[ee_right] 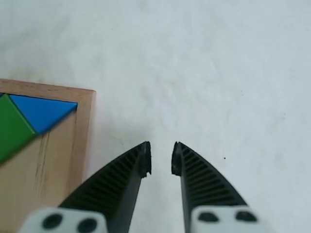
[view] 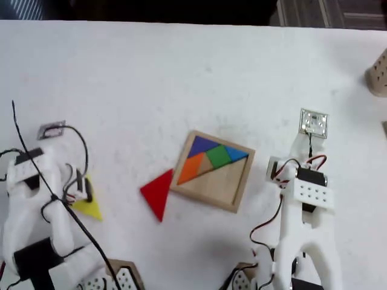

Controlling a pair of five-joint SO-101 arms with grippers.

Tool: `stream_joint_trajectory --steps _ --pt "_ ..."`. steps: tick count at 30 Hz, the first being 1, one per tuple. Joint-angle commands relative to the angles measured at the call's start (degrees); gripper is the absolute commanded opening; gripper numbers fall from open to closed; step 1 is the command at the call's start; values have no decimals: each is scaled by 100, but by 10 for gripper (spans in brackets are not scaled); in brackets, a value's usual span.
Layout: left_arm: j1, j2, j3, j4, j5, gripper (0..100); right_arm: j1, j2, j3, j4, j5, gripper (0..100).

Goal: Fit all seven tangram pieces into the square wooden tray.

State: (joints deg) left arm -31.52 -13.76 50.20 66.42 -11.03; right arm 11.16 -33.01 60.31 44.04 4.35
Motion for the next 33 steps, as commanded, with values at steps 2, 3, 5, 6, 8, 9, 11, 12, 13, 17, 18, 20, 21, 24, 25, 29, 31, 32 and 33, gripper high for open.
stream_joint_trajectory --steps 2,3,5,6,8,9,11,12,13,17,18,20,21,24,25,29,31,32,33 --pt "-409 -189 62 -422 0 364 -57 -145 -35 -75 290 80" --pt "-453 -189 123 -571 0 397 -57 -145 -35 -75 290 80" --pt "-532 -189 229 -818 0 426 -57 -145 -35 -75 290 80" --pt "-532 -189 281 -905 0 426 -57 -145 -35 -75 290 80" --pt "-532 -180 369 -1020 0 426 -57 -145 -35 -75 290 80" --pt "-532 -180 369 -1029 0 426 -57 -145 -35 -75 290 80" --pt "-532 -110 360 -1002 9 426 -57 -145 -35 -75 299 80" --pt "-532 -22 352 -1002 9 426 -57 -145 -35 -75 299 80" --pt "-532 101 343 -1002 0 426 -57 -145 -35 -75 308 80" --pt "-532 699 -97 -738 0 426 -57 -145 -35 -66 308 80" --pt "-523 866 -246 -624 0 426 -57 -145 -35 -66 316 80" --pt "-497 1218 -519 -387 -18 426 -57 -145 -35 -66 316 80" --pt "-497 1376 -651 -281 -35 426 -57 -145 -35 -66 316 80" --pt "-497 1754 -1029 18 -44 424 -57 -154 -35 -66 316 80" --pt "-488 1833 -1108 79 -44 408 -57 -154 -35 -66 308 80" --pt "-338 1895 -1169 141 -44 207 -57 -154 -35 -66 299 80" --pt "-224 1895 -1160 132 -18 99 -57 -154 -35 -66 290 80" --pt "-198 1895 -1178 132 -35 60 -57 -154 -35 -66 290 80" --pt "-189 1895 -1178 132 -44 28 -57 -154 -35 -66 290 80"
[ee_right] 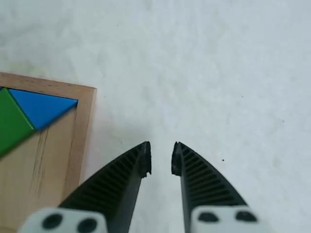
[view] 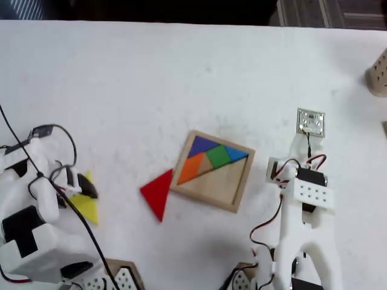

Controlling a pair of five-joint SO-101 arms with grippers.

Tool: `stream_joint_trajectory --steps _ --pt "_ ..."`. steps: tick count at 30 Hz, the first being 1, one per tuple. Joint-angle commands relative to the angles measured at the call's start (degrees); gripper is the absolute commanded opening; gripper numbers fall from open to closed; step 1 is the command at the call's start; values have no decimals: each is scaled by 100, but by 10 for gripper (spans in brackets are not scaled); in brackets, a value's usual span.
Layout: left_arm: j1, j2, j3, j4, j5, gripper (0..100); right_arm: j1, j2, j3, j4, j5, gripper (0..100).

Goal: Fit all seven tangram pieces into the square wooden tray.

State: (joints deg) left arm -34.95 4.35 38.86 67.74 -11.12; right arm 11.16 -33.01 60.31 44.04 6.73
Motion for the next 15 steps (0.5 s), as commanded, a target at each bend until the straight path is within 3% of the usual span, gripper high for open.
stream_joint_trajectory --steps 1,8,15 --pt "163 84 -44 0 -35 15 -57 -154 -35 -66 53 80" --pt "163 84 -53 53 -26 30 -48 -163 -35 -66 53 80" --pt "224 84 -589 800 0 30 -48 -163 -35 -66 53 80"
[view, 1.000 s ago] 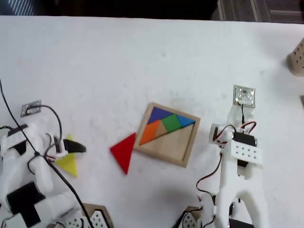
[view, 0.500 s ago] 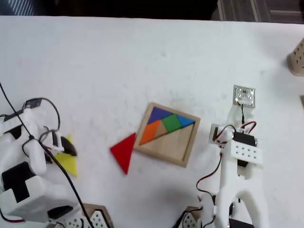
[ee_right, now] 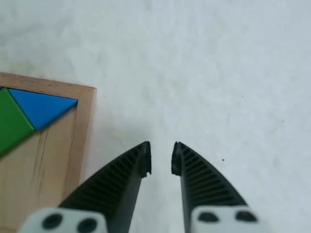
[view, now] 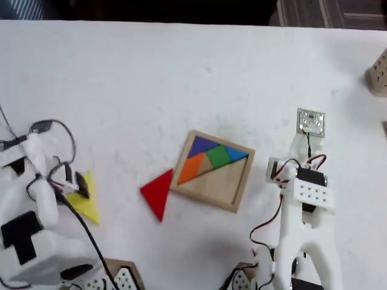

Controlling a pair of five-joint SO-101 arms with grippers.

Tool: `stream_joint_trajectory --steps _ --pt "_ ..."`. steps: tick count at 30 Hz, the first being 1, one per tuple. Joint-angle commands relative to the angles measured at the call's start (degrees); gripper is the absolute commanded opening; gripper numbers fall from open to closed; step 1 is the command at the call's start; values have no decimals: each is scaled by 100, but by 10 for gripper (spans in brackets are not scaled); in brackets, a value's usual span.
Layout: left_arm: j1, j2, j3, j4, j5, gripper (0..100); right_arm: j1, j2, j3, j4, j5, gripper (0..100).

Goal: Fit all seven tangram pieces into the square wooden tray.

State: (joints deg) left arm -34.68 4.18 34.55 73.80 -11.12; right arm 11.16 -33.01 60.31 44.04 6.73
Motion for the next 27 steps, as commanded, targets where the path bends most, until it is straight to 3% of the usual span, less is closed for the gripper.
stream_joint_trajectory --steps 1,8,21,27 --pt "207 101 -255 308 0 30 -40 -163 -35 -66 53 80" --pt "286 101 -633 747 0 30 -31 -171 -35 -66 53 80" --pt "541 75 -791 730 237 33 -48 -180 -35 -66 70 80" --pt "541 -1007 -431 360 132 35 -48 -180 -35 -66 79 80"
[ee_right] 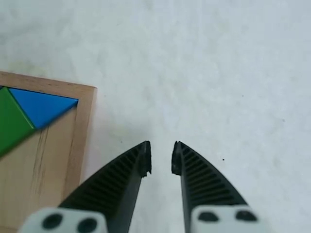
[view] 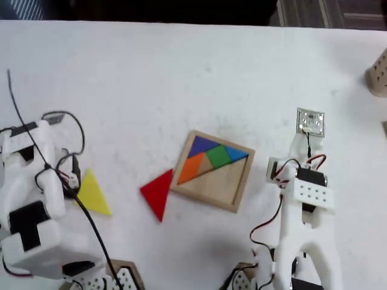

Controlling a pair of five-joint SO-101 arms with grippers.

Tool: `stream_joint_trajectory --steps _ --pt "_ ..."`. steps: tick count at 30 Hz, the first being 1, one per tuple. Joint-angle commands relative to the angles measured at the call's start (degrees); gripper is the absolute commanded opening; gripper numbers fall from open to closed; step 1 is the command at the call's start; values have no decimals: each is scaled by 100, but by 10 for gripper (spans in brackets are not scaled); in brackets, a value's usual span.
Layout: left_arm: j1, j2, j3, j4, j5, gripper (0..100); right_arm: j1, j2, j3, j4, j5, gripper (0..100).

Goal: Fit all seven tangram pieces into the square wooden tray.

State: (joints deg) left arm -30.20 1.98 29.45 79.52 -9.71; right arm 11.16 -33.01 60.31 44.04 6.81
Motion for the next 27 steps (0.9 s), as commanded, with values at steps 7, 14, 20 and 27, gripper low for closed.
stream_joint_trajectory --steps 7,14,20,27 --pt "110 -2237 1600 -1134 -18 115 -57 -163 -35 -75 79 80" --pt "92 -2299 2462 -1618 26 299 -57 -145 -35 -84 88 80" --pt "92 -2290 2725 -2040 0 310 -66 -145 -35 -75 88 80" --pt "-286 -1455 2444 -2180 141 442 -66 -145 -35 -66 88 80"
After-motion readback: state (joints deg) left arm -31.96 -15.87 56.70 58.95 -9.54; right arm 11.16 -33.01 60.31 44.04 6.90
